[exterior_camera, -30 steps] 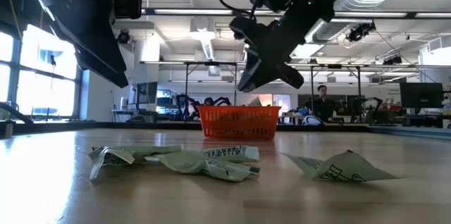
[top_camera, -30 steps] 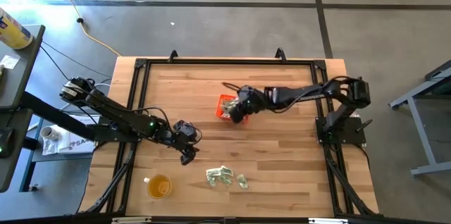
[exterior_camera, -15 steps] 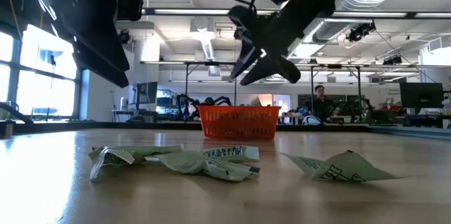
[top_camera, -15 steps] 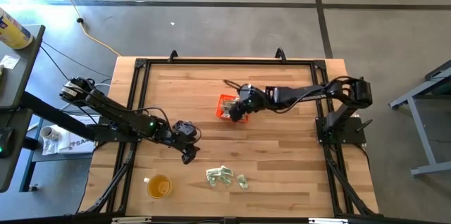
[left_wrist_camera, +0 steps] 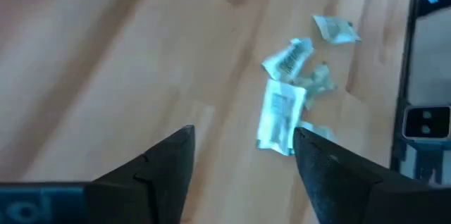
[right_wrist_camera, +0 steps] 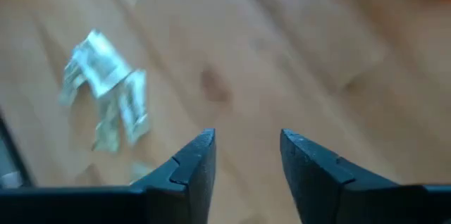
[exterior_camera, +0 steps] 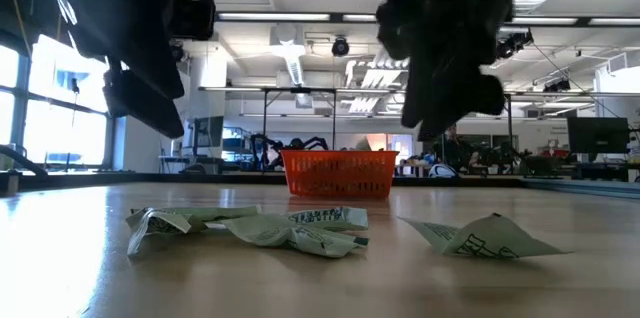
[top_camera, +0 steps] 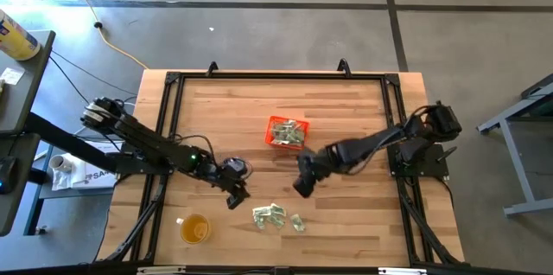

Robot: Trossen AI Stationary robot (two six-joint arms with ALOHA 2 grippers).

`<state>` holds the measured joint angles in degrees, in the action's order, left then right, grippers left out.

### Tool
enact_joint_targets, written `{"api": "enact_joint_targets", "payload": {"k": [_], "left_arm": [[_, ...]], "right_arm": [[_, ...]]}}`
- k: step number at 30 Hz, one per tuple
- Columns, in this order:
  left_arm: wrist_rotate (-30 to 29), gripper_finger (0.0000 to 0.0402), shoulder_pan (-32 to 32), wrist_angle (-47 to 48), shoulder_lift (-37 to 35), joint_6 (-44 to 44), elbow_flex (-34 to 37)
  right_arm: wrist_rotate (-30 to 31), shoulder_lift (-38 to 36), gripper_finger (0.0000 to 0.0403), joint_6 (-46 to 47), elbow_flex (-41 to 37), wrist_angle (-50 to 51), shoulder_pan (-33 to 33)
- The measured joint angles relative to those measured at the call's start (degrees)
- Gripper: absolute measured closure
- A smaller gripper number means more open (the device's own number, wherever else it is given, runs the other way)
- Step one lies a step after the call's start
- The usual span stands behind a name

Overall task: Pick and place Stevia / Truvia into bins
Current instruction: Put the stevia packet into the basket

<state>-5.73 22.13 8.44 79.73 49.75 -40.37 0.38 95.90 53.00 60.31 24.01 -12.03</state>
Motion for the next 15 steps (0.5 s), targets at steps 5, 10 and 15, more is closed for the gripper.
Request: {"api": "enact_joint_targets", "payload": {"k": [5,10,15], "left_arm": [[0.49,0.0086,0.03,0.31,8.12,-4.05,-6.04],[0.27,0.0079,0.11,11.10,15.69,-10.89,-16.53],[0.30,0.0102,1.29,19.79,21.19,-14.41,-25.62]], "right_arm": [[3.27,0.00,0.0211,10.71,0.00,0.59,-7.33],[5.73,0.00,0.0175,20.77,0.00,3.52,-13.60],[5.60,0.00,0.0167,29.30,0.00,8.59,-19.15]]}}
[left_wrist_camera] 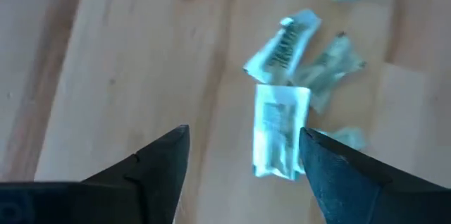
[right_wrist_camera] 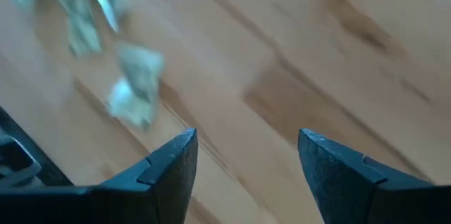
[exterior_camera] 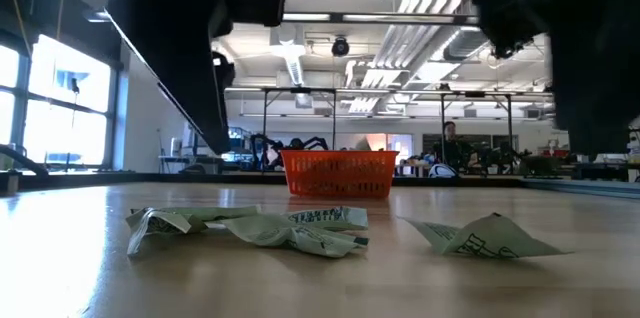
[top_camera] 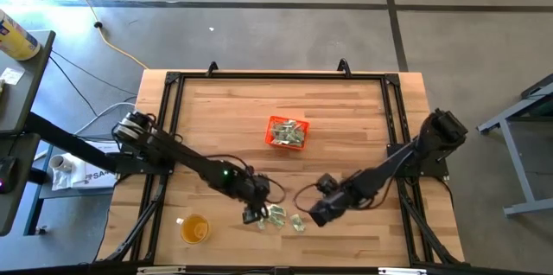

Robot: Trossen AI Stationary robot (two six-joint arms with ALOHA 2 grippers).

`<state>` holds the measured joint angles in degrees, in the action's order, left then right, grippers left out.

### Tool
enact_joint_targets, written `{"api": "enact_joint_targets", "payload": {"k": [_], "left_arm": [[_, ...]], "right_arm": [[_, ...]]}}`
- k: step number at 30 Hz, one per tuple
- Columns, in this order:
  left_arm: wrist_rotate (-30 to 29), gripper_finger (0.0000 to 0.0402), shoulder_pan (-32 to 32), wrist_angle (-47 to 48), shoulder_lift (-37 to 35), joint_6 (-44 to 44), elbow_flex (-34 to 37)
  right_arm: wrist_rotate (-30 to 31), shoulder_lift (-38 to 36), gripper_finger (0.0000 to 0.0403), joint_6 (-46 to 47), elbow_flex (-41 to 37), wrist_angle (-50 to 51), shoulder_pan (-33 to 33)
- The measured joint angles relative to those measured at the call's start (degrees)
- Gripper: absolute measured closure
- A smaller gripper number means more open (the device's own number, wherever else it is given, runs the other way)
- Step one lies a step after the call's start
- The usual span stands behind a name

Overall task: Pick and place Stevia / Truvia into bins
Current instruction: Put the stevia packet into the basket

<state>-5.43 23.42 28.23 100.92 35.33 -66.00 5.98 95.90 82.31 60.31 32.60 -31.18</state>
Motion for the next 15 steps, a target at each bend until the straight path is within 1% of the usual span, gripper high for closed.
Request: {"api": "enact_joint_targets", "payload": {"k": [2,4,6,8,10,12,14,15], "left_arm": [[0.69,0.0112,0.85,1.42,1.25,-0.42,-2.10],[1.16,0.0122,1.90,0.33,2.42,0.07,-3.54],[0.84,0.0129,2.57,1.31,2.89,2.74,-4.02],[0.66,0.0134,2.64,-0.55,3.33,5.16,-4.47],[0.59,0.0137,2.63,-0.32,3.41,6.91,-4.30],[0.20,0.0137,3.01,-1.98,4.34,8.84,-4.46],[0.14,0.0136,3.99,-0.77,4.66,9.61,-4.24],[0.03,0.0135,4.37,-1.69,5.27,9.75,-4.36]], "right_arm": [[0.07,0.03,0.0167,1.95,-0.09,1.98,-1.93],[-0.28,0.19,0.0167,2.67,-0.16,4.36,-3.58],[-0.28,0.46,0.0167,2.73,-0.17,6.98,-4.97],[-0.21,0.66,0.0167,2.42,-0.20,8.99,-6.07],[0.38,0.88,0.0167,1.47,-0.20,10.46,-6.94],[1.24,1.04,0.0167,1.19,-0.22,11.48,-7.68],[2.94,1.23,0.0167,1.22,-0.39,11.52,-8.14],[3.75,1.29,0.0167,1.22,-0.43,11.51,-8.45]]}}
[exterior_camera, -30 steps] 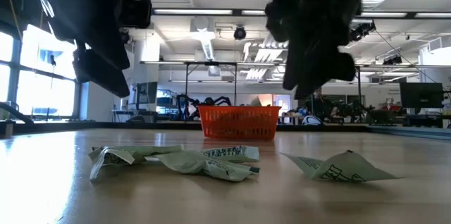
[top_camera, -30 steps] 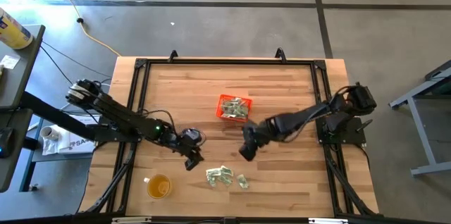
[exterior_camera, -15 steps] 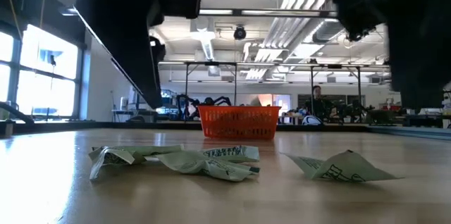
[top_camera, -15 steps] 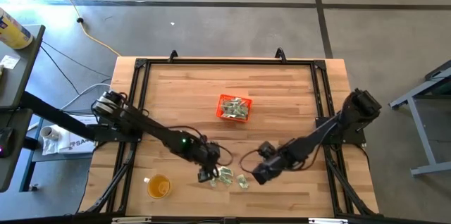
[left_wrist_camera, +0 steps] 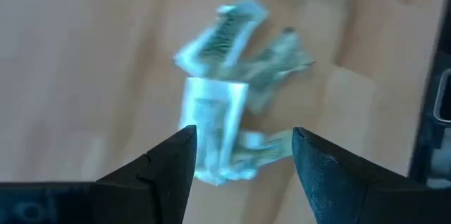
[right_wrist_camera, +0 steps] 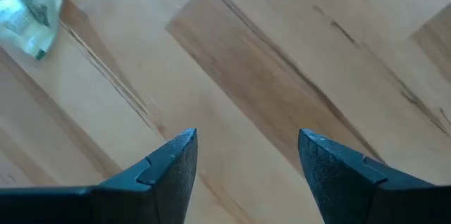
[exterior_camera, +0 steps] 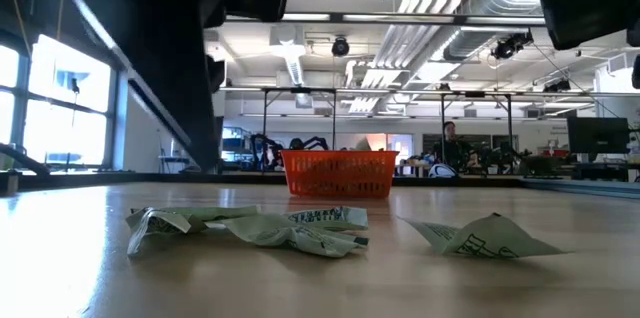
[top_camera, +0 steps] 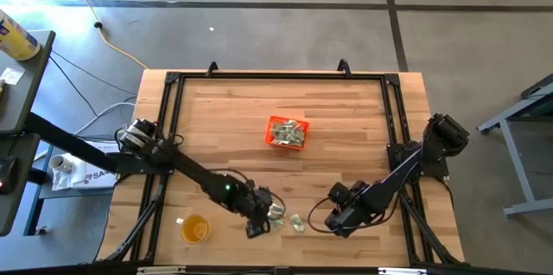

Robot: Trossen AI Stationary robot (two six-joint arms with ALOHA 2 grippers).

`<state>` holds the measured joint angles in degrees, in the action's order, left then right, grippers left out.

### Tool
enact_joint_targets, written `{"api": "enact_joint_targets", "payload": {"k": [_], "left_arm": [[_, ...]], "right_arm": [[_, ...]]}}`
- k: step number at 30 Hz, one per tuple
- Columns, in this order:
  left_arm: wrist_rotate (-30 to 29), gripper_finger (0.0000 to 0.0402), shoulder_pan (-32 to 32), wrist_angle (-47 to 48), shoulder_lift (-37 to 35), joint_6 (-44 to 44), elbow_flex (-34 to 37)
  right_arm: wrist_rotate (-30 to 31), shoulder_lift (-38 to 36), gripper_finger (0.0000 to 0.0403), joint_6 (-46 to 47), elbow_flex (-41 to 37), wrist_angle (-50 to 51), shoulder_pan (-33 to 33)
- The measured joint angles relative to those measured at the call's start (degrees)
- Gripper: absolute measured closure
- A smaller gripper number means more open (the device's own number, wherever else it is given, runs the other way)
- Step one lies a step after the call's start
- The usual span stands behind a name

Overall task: Pick and place Stevia / Truvia into bins
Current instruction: Put the stevia packet into the basket

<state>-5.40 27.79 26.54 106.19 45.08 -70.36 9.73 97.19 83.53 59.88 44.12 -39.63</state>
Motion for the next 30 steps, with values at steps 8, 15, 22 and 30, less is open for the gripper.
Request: {"api": "enact_joint_targets", "payload": {"k": [8,15,22,30], "left_arm": [[-1.61,0.0137,1.11,0.37,4.93,0.49,-0.21],[-4.43,0.0148,1.11,0.24,5.28,1.92,-0.27],[-6.19,0.0188,1.03,0.79,5.31,1.78,-0.25],[-7.59,0.0266,-2.65,1.53,5.36,1.29,-0.20]], "right_arm": [[2.33,0.22,0.0167,-0.20,-0.01,-1.11,-1.00],[3.90,0.22,0.0167,-0.16,-0.01,-1.33,-1.79],[4.33,0.22,0.0167,-0.01,-0.01,-1.53,-1.80],[4.32,0.22,0.0167,0.78,-0.01,-1.64,-1.77]]}}
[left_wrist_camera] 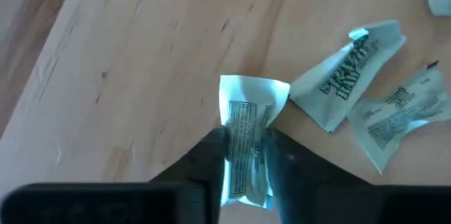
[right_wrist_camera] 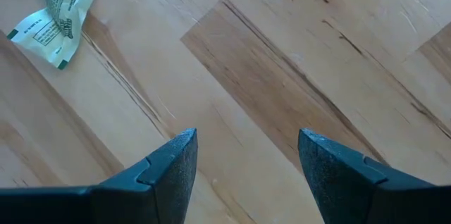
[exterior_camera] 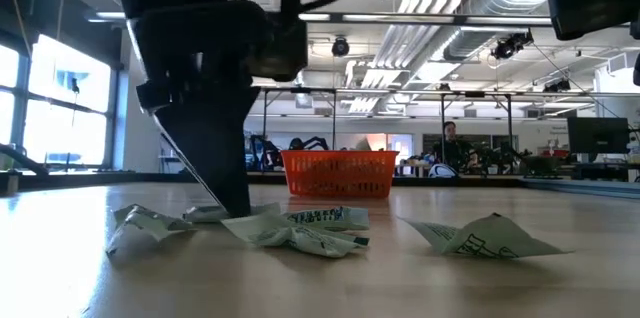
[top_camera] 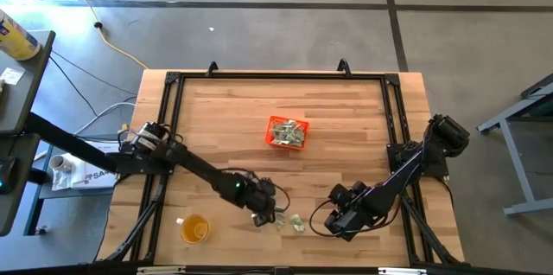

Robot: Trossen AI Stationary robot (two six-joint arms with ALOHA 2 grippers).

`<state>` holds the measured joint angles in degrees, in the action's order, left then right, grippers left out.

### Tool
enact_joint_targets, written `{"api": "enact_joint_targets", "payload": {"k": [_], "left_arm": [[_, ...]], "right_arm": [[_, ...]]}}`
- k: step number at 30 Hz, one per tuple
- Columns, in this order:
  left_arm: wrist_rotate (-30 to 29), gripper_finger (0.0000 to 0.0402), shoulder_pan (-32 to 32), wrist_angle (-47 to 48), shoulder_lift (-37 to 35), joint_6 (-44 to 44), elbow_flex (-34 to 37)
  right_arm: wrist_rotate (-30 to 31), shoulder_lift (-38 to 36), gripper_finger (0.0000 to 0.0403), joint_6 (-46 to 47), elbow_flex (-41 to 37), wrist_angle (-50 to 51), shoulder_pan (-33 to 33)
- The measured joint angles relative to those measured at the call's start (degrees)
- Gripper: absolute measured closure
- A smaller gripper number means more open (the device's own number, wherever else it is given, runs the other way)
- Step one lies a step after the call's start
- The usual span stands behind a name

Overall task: Pick and place Stevia / Truvia into bins
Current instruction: Put the stevia packet into the basket

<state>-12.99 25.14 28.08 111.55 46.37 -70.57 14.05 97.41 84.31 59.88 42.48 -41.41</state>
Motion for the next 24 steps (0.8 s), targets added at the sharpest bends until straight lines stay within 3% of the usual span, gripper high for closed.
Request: {"api": "enact_joint_targets", "payload": {"k": [8,15,21,24], "left_arm": [[6.03,0.0380,-4.00,1.92,-0.97,-1.75,0.00],[8.15,0.0366,-5.80,9.46,-3.29,-6.34,-3.45],[-1.33,0.0381,-6.85,25.83,-4.66,-17.81,-16.84],[-5.42,0.0381,-10.31,27.16,-4.79,-23.94,-22.57]], "right_arm": [[-0.01,0.00,0.0167,0.76,0.00,-0.02,0.00],[0.22,0.02,0.0167,1.23,0.02,0.04,0.08],[0.80,0.77,0.0167,2.24,0.07,0.18,0.56],[1.10,0.92,0.0167,2.75,0.07,-0.77,0.59]]}}
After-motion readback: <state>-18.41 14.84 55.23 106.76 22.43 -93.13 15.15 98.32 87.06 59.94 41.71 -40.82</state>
